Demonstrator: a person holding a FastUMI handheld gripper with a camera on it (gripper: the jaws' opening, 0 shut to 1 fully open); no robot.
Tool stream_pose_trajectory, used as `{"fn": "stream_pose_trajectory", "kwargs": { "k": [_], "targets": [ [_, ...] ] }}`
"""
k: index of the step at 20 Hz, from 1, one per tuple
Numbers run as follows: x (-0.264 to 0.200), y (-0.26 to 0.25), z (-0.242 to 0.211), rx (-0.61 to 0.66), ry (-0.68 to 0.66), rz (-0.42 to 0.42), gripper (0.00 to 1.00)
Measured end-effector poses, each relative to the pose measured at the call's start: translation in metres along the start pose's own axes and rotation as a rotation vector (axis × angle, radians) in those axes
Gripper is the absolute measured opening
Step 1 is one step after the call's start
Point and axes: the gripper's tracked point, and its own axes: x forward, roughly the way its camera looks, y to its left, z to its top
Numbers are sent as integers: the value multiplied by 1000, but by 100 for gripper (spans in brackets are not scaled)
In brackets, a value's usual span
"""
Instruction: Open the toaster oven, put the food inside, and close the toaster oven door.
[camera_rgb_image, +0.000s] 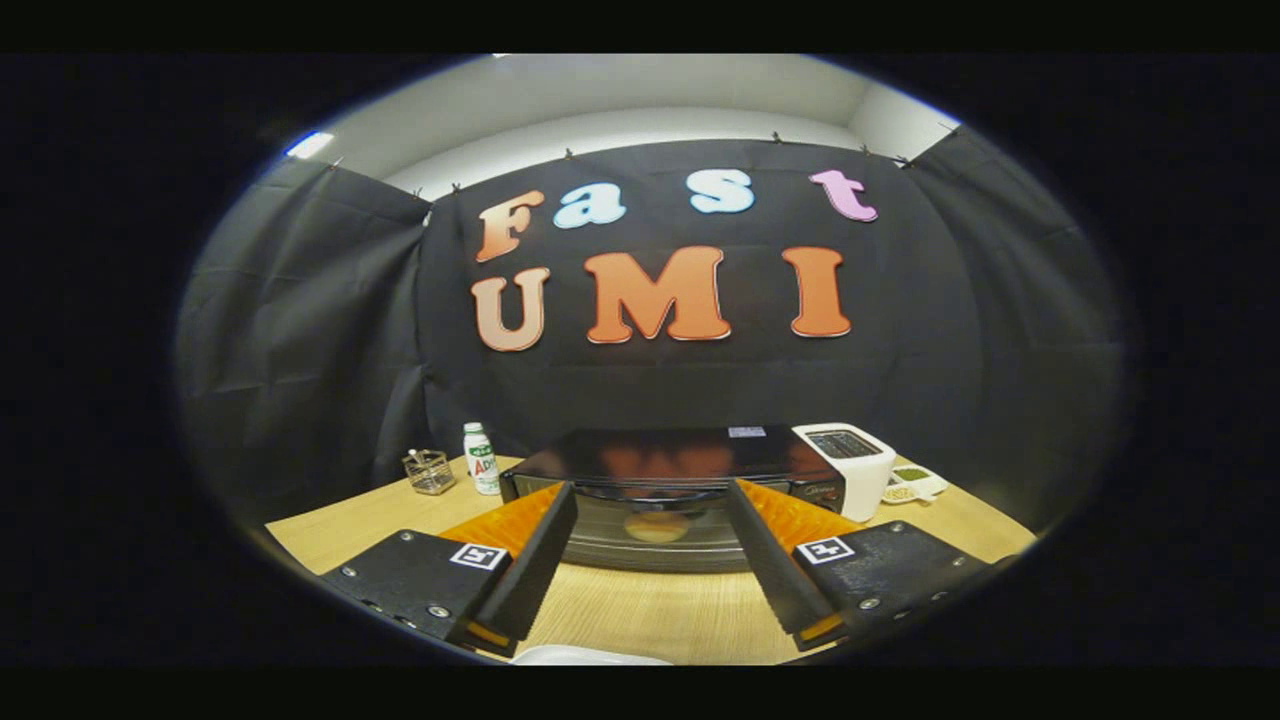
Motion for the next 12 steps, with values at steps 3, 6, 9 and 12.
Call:
{"fn": "stream_pose_trajectory", "kwargs": {
  "k": [3, 6, 9, 12],
  "targets": [
    [-16, 2, 13, -5, -28, 18, 90],
    [-35, 2, 33, -24, -72, 33, 90],
    [-55, 9, 46, -27, -104, 61, 91],
    [-71, 11, 59, -41, -137, 75, 93]
  ]
}}
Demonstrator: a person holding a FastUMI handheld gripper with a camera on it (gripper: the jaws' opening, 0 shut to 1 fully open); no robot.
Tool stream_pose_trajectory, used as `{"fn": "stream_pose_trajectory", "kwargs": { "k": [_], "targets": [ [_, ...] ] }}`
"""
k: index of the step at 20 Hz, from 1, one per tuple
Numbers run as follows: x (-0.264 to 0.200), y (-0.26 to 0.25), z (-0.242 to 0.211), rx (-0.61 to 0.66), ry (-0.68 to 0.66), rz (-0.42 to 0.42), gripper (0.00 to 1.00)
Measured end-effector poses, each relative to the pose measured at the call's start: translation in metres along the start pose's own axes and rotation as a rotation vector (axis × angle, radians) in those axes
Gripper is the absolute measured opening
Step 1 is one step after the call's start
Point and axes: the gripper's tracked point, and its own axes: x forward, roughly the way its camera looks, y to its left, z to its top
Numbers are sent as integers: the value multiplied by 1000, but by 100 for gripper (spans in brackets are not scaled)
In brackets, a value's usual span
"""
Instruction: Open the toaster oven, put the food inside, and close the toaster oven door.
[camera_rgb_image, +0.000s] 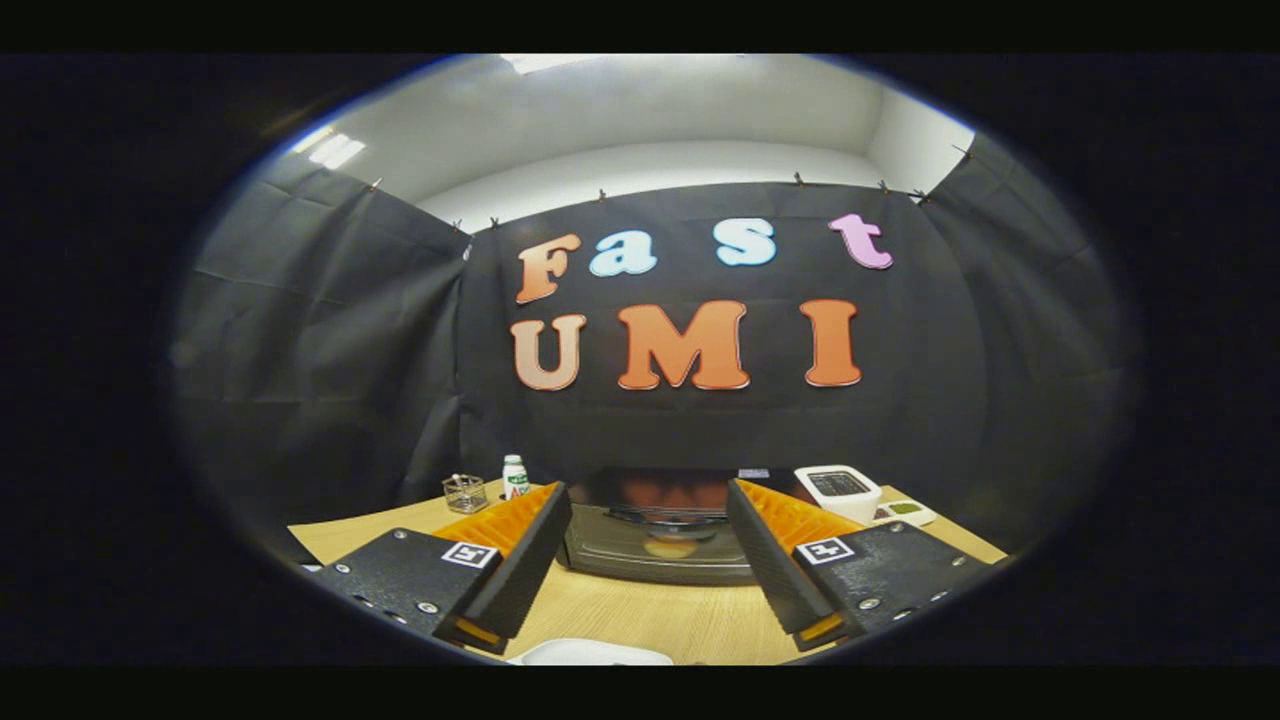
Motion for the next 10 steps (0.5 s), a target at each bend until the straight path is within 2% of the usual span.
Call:
{"fn": "stream_pose_trajectory", "kwargs": {
  "k": [10],
  "targets": [
    [-17, -4, 28, 20, -87, 12, 96]
  ]
}}
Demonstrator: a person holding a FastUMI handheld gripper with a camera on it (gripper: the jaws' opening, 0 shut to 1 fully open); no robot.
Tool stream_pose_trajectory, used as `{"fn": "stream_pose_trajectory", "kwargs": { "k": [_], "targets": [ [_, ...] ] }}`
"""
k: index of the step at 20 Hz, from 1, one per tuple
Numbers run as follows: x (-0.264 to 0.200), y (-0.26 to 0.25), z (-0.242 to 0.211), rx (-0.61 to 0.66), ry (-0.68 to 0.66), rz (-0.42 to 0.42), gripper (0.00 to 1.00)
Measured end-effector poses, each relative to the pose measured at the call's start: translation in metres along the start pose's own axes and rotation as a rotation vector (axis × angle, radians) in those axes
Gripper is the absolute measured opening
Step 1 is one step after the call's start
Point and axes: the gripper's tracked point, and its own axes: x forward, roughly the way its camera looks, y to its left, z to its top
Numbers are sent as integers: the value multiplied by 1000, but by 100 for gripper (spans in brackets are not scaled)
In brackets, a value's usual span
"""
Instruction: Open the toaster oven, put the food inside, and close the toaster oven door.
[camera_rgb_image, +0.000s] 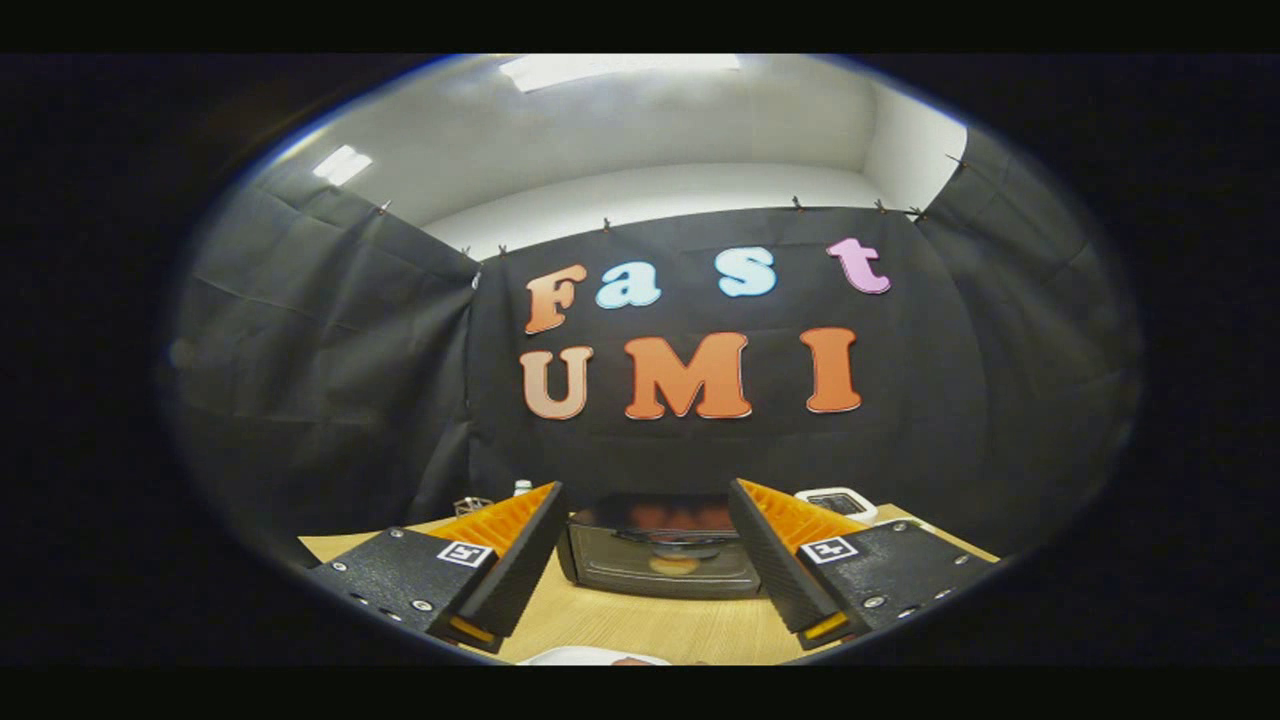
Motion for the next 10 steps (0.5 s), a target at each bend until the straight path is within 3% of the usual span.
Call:
{"fn": "stream_pose_trajectory", "kwargs": {
  "k": [10],
  "targets": [
    [9, 0, 0, 13, -8, 11, 96]
  ]
}}
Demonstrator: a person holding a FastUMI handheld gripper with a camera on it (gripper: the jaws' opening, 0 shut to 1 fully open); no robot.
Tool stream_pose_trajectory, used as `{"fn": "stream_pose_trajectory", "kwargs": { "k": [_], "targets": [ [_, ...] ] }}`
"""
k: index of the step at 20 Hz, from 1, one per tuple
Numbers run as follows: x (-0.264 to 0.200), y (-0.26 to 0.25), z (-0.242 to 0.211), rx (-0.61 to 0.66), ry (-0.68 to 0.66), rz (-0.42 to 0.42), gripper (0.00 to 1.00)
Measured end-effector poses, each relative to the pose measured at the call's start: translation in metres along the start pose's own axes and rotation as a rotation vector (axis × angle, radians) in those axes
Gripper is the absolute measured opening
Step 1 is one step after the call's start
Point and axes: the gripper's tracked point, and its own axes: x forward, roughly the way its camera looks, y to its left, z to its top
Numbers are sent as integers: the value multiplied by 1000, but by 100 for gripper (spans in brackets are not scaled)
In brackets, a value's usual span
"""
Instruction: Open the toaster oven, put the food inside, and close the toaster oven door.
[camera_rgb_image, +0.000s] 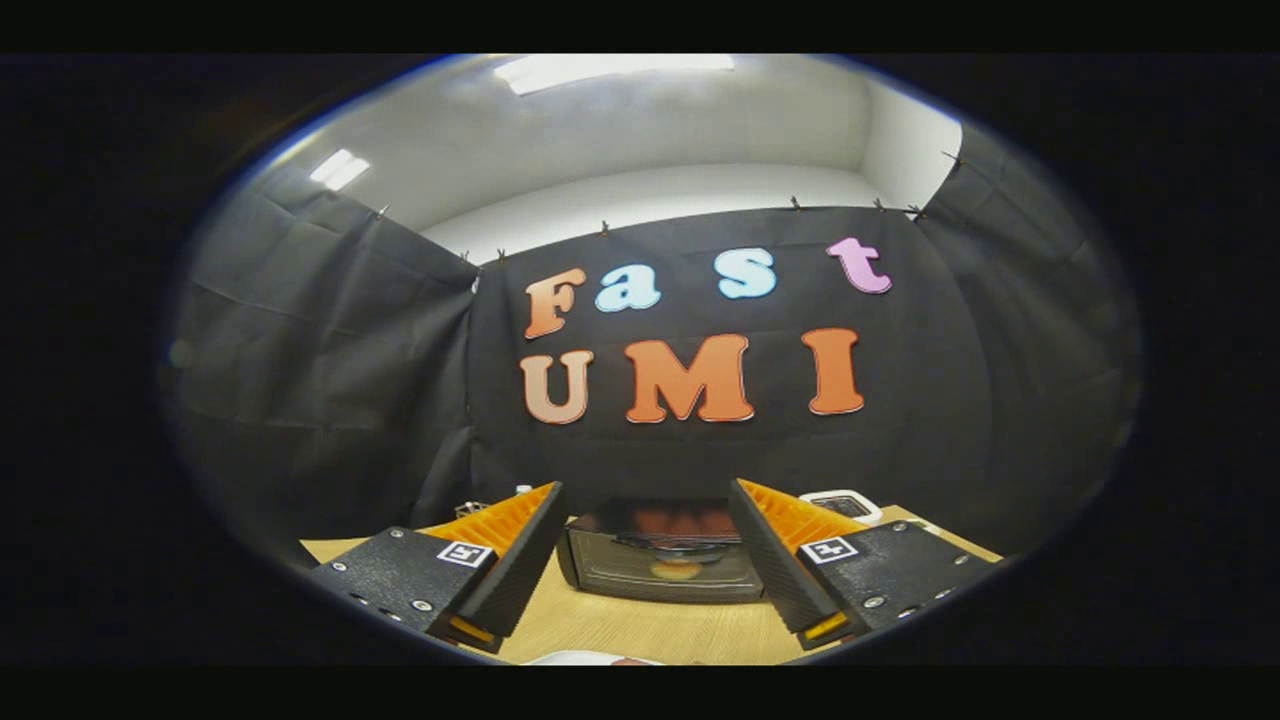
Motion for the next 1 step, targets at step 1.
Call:
{"fn": "stream_pose_trajectory", "kwargs": {
  "k": [1],
  "targets": [
    [1, -1, -1, -4, 3, -2, 96]
  ]
}}
